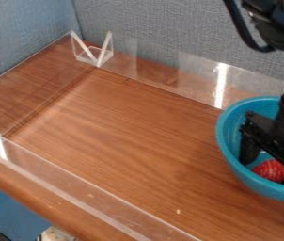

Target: Remove the strawberry from inside the blue bowl and put it on the table

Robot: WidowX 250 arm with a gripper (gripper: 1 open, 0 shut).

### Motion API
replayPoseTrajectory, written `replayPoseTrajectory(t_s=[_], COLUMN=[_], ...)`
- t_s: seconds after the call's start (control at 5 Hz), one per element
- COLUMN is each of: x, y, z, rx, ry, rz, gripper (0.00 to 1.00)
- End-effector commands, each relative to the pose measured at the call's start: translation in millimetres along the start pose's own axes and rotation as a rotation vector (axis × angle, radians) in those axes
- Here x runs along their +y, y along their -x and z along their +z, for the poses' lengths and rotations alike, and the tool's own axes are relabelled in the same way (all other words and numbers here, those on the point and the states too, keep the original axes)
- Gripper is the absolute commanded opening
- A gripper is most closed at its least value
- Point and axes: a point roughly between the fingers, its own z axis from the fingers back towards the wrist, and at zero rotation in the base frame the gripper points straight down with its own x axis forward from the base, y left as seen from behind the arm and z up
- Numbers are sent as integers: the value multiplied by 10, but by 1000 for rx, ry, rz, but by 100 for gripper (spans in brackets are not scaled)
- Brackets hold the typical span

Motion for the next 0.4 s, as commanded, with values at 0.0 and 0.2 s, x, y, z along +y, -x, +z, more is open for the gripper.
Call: replayPoseTrajectory(t_s=[0.0,0.2], x=[-80,-138], y=[-154,-193], z=[99,56], rx=[-61,-58], ry=[-4,-8], rz=[-31,-67], gripper=[0,0])
